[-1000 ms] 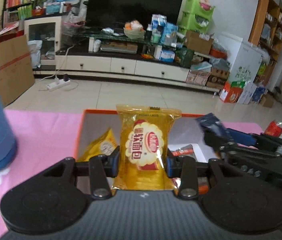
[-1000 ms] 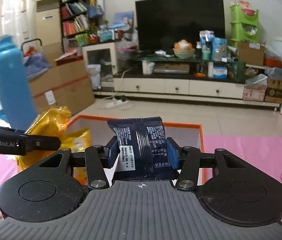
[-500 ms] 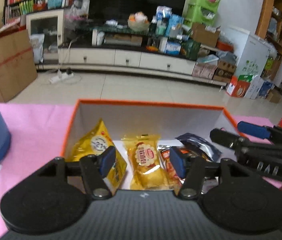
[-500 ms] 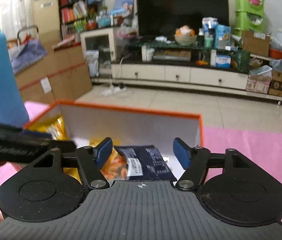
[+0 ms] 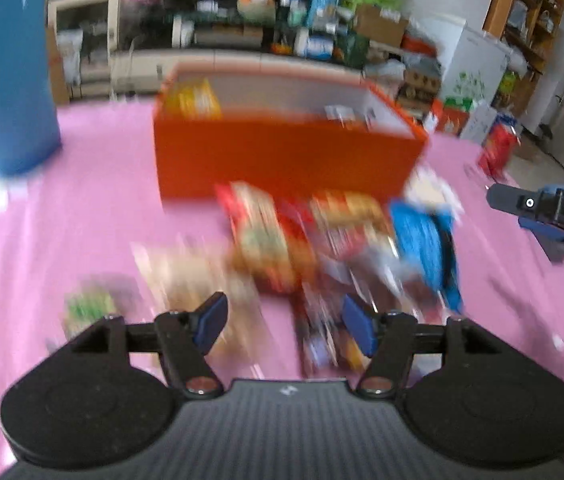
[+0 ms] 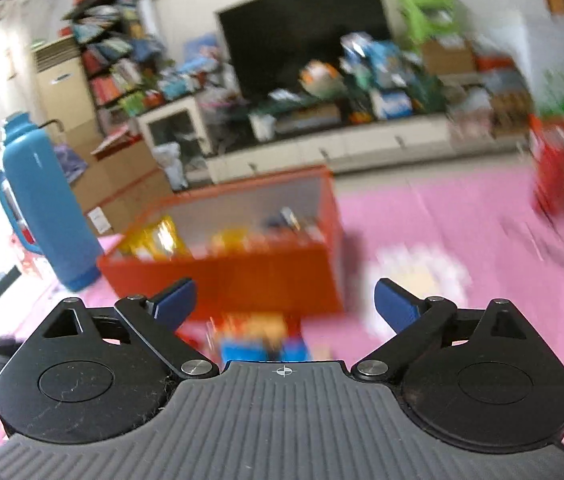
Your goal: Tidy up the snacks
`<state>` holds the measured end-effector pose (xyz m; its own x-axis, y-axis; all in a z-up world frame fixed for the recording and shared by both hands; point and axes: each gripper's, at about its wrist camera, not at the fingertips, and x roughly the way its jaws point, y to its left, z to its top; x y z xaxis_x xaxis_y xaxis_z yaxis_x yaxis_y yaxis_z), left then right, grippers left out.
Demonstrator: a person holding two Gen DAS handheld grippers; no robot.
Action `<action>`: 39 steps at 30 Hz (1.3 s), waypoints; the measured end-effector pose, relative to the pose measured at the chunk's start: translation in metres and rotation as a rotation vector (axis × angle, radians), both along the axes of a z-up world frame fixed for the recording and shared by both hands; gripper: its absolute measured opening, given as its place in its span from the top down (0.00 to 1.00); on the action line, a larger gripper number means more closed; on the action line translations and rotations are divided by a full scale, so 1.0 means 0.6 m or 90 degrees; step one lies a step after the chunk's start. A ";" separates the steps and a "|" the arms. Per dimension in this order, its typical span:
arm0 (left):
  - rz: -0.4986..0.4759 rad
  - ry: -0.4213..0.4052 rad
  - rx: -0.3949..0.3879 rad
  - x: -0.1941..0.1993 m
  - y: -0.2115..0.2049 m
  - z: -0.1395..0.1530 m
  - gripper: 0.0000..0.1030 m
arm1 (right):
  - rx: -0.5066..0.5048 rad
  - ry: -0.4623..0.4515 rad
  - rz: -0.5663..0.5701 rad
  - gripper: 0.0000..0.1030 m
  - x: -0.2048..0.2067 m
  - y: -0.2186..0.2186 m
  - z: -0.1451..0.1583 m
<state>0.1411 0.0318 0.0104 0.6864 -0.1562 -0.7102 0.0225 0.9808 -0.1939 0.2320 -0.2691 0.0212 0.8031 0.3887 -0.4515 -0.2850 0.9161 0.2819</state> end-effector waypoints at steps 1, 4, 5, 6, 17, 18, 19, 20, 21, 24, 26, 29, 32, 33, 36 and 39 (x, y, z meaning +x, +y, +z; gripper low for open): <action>-0.002 0.012 -0.014 -0.008 -0.006 -0.009 0.38 | 0.013 0.022 -0.019 0.18 -0.017 -0.020 -0.018; -0.002 0.040 -0.052 -0.002 -0.026 -0.019 0.38 | 0.035 0.080 -0.053 0.18 -0.046 -0.066 -0.061; -0.003 0.040 -0.066 0.007 -0.032 -0.014 0.38 | 0.035 0.086 -0.059 0.18 -0.049 -0.077 -0.066; -0.001 0.036 -0.077 0.017 -0.036 -0.007 0.38 | 0.034 0.080 -0.064 0.18 -0.052 -0.088 -0.068; 0.040 0.024 -0.065 0.099 -0.080 0.016 0.33 | 0.140 0.077 -0.064 0.15 -0.051 -0.146 -0.067; 0.047 0.030 -0.046 0.112 -0.088 0.011 0.33 | 0.145 0.079 -0.058 0.15 -0.050 -0.143 -0.066; 0.047 0.036 -0.035 0.122 -0.095 0.006 0.33 | 0.152 0.082 -0.052 0.15 -0.049 -0.140 -0.066; 0.033 0.045 -0.030 0.132 -0.102 0.000 0.33 | 0.158 0.085 -0.047 0.15 -0.048 -0.136 -0.066; 0.021 0.061 -0.029 0.136 -0.109 -0.006 0.33 | 0.159 0.087 -0.046 0.15 -0.048 -0.135 -0.067; -0.012 0.039 0.014 0.117 -0.134 -0.010 0.33 | 0.154 0.087 -0.052 0.14 -0.048 -0.136 -0.068; -0.031 0.023 0.050 0.100 -0.147 -0.012 0.33 | 0.154 0.093 -0.061 0.13 -0.047 -0.139 -0.071; -0.041 0.020 0.083 0.081 -0.150 -0.022 0.33 | 0.156 0.114 -0.064 0.13 -0.041 -0.139 -0.078; -0.049 0.025 0.093 0.071 -0.140 -0.029 0.33 | 0.140 0.120 -0.054 0.12 -0.038 -0.129 -0.081; -0.050 0.024 0.097 0.063 -0.136 -0.030 0.33 | 0.129 0.123 -0.052 0.12 -0.037 -0.124 -0.082; -0.047 0.014 0.110 0.052 -0.121 -0.030 0.33 | 0.107 0.132 -0.045 0.12 -0.033 -0.111 -0.087; -0.036 0.015 0.101 0.057 -0.111 -0.031 0.33 | 0.082 0.126 -0.031 0.12 -0.032 -0.094 -0.087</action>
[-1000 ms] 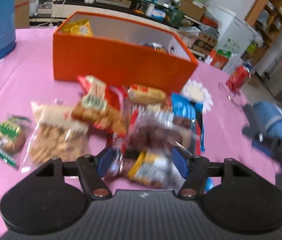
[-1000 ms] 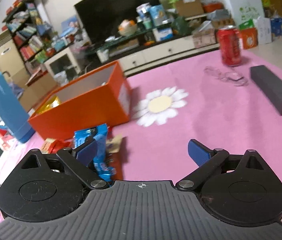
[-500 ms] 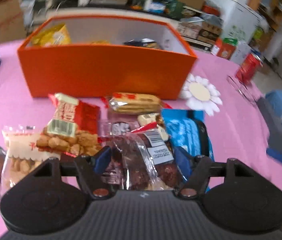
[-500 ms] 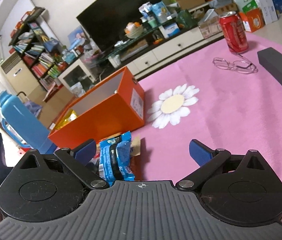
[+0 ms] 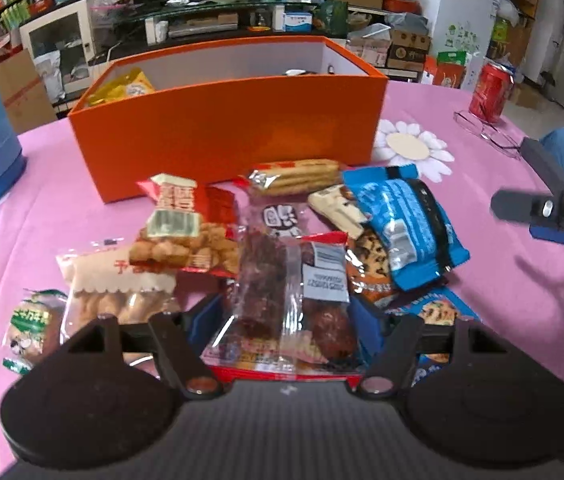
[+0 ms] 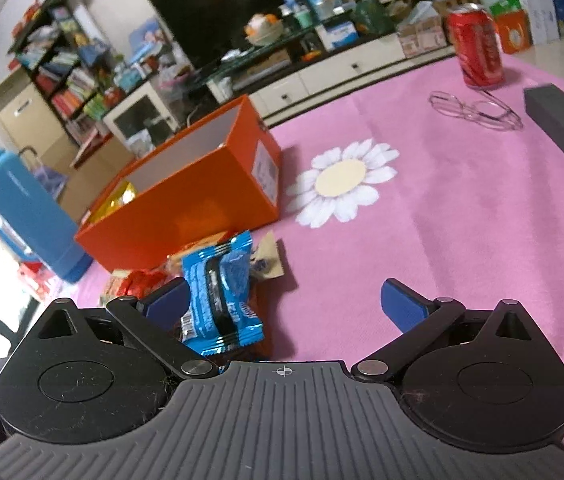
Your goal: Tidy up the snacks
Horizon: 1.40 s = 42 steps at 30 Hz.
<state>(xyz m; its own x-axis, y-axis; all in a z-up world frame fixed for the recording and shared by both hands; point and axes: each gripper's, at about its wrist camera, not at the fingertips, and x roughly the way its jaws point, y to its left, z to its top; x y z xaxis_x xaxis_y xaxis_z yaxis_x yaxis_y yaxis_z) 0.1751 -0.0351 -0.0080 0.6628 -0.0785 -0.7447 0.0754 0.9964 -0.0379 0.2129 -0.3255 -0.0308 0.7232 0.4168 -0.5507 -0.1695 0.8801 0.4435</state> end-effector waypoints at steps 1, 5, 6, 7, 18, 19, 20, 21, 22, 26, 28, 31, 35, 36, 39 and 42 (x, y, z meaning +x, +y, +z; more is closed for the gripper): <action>0.002 0.000 -0.005 0.003 0.002 0.001 0.33 | -0.018 -0.005 0.009 0.12 0.001 0.011 0.001; -0.005 -0.008 -0.004 0.017 0.002 0.006 0.33 | -0.068 -0.008 0.045 0.12 0.009 0.053 -0.003; -0.004 -0.007 0.002 0.020 0.001 0.004 0.33 | -0.070 -0.005 0.050 0.12 0.013 0.061 -0.004; -0.005 -0.002 0.001 0.023 0.003 0.001 0.35 | -0.072 -0.003 0.053 0.12 0.015 0.067 -0.006; 0.030 -0.036 -0.058 -0.077 0.098 0.037 0.43 | -0.092 0.022 0.048 0.12 0.031 0.083 -0.022; 0.037 -0.034 -0.065 -0.093 0.113 0.039 0.45 | -0.096 0.021 0.050 0.12 0.031 0.085 -0.022; 0.046 -0.031 -0.070 -0.109 0.126 0.038 0.45 | -0.102 0.018 0.052 0.12 0.030 0.089 -0.022; 0.053 -0.027 -0.075 -0.121 0.137 0.034 0.46 | -0.112 0.010 0.057 0.12 0.028 0.094 -0.021; 0.060 -0.017 -0.083 -0.135 0.149 0.028 0.46 | -0.121 0.003 0.063 0.12 0.027 0.101 -0.020; 0.086 0.017 -0.092 -0.149 0.169 -0.012 0.45 | -0.163 -0.037 0.078 0.12 0.028 0.135 -0.013; 0.090 0.014 -0.126 -0.149 0.176 -0.016 0.45 | -0.189 -0.053 0.082 0.15 0.033 0.154 -0.012; 0.088 0.010 -0.122 -0.150 0.175 -0.015 0.40 | -0.224 -0.059 0.078 0.46 0.045 0.173 -0.017; 0.087 0.004 -0.121 -0.160 0.179 -0.015 0.37 | -0.172 0.005 0.042 0.60 0.064 0.138 -0.034; 0.087 0.003 -0.126 -0.161 0.182 -0.016 0.37 | -0.149 0.017 0.028 0.61 0.064 0.120 -0.035; 0.086 0.003 -0.127 -0.166 0.181 -0.019 0.34 | -0.119 0.048 -0.013 0.60 0.055 0.069 -0.044; 0.080 0.002 -0.116 -0.171 0.178 -0.018 0.31 | -0.143 0.042 -0.016 0.52 0.038 0.043 -0.046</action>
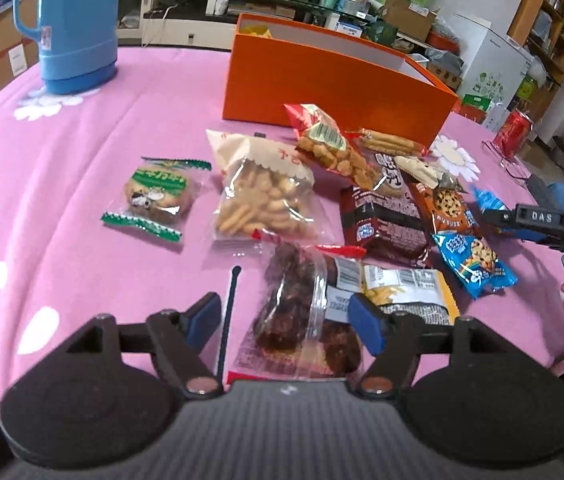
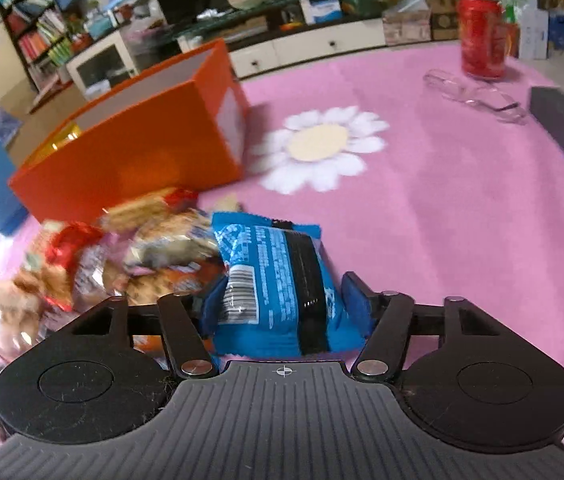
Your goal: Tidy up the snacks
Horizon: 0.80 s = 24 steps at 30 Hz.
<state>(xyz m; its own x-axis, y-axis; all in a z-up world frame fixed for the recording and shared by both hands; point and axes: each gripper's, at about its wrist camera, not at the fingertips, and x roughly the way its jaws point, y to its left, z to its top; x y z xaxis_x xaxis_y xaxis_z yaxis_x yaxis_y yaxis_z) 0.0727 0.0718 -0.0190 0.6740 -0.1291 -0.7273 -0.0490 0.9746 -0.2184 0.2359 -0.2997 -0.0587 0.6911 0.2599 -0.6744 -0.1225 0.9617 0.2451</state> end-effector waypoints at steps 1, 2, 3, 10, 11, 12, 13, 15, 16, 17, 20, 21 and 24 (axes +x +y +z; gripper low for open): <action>-0.003 0.000 0.007 -0.002 -0.003 0.002 0.29 | -0.023 -0.005 0.005 0.39 -0.006 -0.001 -0.001; -0.005 -0.002 0.014 -0.004 -0.005 0.003 0.27 | -0.045 -0.008 0.011 0.29 -0.011 0.000 -0.004; -0.008 -0.004 0.021 -0.006 -0.008 0.005 0.25 | -0.070 -0.005 0.012 0.13 -0.013 0.003 -0.008; -0.043 -0.018 0.087 -0.002 -0.033 0.011 0.24 | -0.149 0.011 0.029 0.10 -0.010 0.032 -0.011; -0.049 -0.016 0.087 0.002 -0.035 0.008 0.24 | -0.152 0.012 0.031 0.10 -0.011 0.034 -0.010; -0.054 -0.012 0.088 0.008 -0.036 0.005 0.24 | -0.150 0.011 0.035 0.11 -0.011 0.036 -0.009; -0.058 -0.006 0.089 0.015 -0.037 0.002 0.24 | -0.146 0.009 0.040 0.11 -0.009 0.038 -0.010; -0.066 0.002 0.093 0.024 -0.039 -0.006 0.24 | -0.133 0.003 0.049 0.11 -0.012 0.036 -0.008; -0.069 0.007 0.093 0.027 -0.041 -0.010 0.24 | -0.127 0.000 0.051 0.12 -0.012 0.036 -0.008; -0.071 0.012 0.090 0.029 -0.042 -0.014 0.24 | -0.122 0.000 0.051 0.12 -0.012 0.035 -0.008; -0.079 0.012 0.093 0.030 -0.049 -0.020 0.24 | -0.126 0.001 0.050 0.12 -0.007 0.040 -0.010; -0.078 0.013 0.098 0.029 -0.050 -0.023 0.25 | -0.129 0.001 0.051 0.12 -0.006 0.043 -0.010; -0.064 0.014 0.087 0.028 -0.039 -0.021 0.30 | -0.152 0.002 0.055 0.11 -0.002 0.051 -0.013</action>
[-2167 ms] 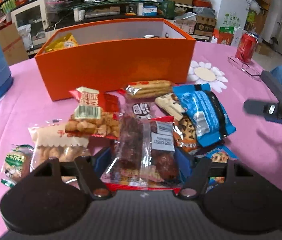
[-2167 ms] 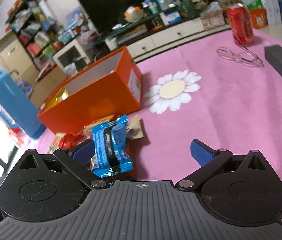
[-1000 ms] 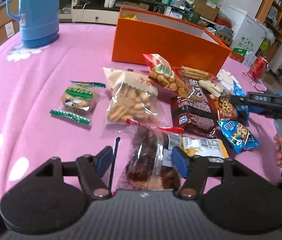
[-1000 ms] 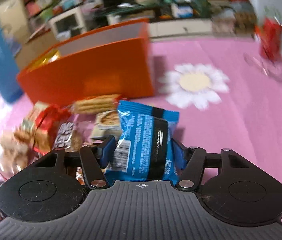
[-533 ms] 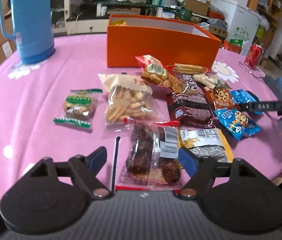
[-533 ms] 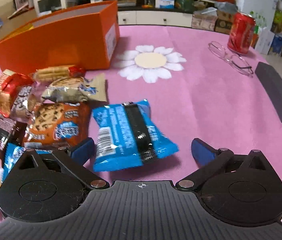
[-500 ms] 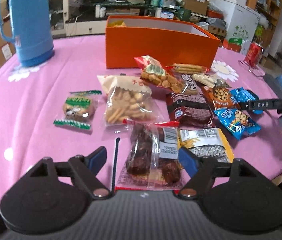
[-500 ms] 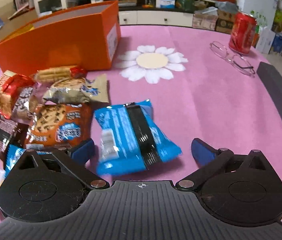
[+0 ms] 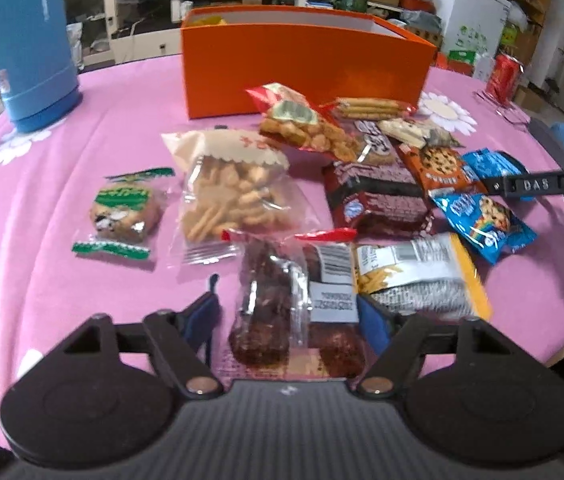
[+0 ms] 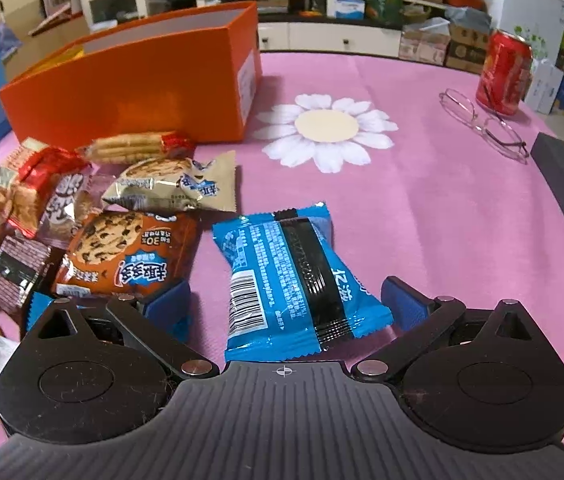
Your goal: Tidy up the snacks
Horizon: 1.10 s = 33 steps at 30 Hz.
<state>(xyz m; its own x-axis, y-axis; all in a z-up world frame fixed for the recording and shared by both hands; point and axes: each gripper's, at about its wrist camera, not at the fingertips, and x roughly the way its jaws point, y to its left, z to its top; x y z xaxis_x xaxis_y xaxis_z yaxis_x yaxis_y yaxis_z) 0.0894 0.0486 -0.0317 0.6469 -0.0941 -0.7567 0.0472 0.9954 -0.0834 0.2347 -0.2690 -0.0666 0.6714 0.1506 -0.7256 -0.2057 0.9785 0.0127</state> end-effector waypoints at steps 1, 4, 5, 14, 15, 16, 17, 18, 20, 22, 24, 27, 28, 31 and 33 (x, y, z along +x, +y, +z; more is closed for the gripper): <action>0.008 0.002 -0.008 -0.001 0.007 0.002 0.31 | -0.001 0.000 0.000 0.11 0.000 0.000 0.000; 0.034 0.010 -0.018 -0.002 0.023 0.005 0.32 | 0.003 -0.001 -0.003 0.11 0.000 -0.003 0.001; 0.037 0.011 -0.020 -0.003 0.025 0.005 0.32 | 0.005 -0.001 -0.004 0.11 0.000 -0.003 0.001; 0.043 0.016 -0.004 -0.008 0.020 0.004 0.28 | 0.000 -0.008 0.000 0.11 0.004 0.007 -0.001; 0.044 0.016 -0.004 -0.009 0.020 0.004 0.27 | 0.000 -0.011 -0.001 0.10 0.005 0.007 -0.002; 0.046 0.018 -0.001 -0.008 0.020 0.003 0.24 | 0.002 -0.014 -0.002 0.10 0.005 0.006 -0.003; 0.048 0.020 0.005 -0.008 0.019 0.002 0.22 | 0.003 -0.017 -0.004 0.10 0.005 0.006 -0.004; 0.049 0.021 0.012 -0.007 0.017 0.001 0.20 | 0.004 -0.021 -0.006 0.10 0.004 0.005 -0.005; 0.045 0.021 0.024 -0.007 0.014 -0.001 0.19 | 0.006 -0.033 -0.008 0.10 0.000 0.004 -0.008; 0.042 0.020 0.030 -0.008 0.012 -0.002 0.17 | 0.009 -0.047 -0.007 0.10 -0.005 0.002 -0.011; 0.040 0.018 0.030 -0.010 0.012 -0.003 0.16 | 0.007 -0.039 -0.003 0.10 -0.003 0.000 -0.008; 0.037 0.011 0.030 -0.011 0.012 -0.004 0.16 | 0.020 -0.020 -0.010 0.10 -0.001 -0.006 0.001; 0.037 0.009 0.029 -0.010 0.011 -0.004 0.16 | 0.032 -0.027 -0.006 0.11 -0.004 -0.009 0.003; 0.042 -0.001 0.019 -0.008 0.012 -0.002 0.38 | 0.029 -0.041 0.008 0.36 -0.008 -0.006 0.004; 0.045 0.000 0.009 -0.008 0.016 0.004 0.47 | 0.013 -0.045 0.016 0.50 -0.009 -0.002 0.004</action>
<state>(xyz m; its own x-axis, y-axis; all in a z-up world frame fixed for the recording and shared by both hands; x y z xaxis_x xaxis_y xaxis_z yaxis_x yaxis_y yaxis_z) 0.0847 0.0580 -0.0291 0.6518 -0.0368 -0.7575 -0.0238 0.9973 -0.0689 0.2292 -0.2703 -0.0644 0.7173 0.1815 -0.6727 -0.2306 0.9729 0.0165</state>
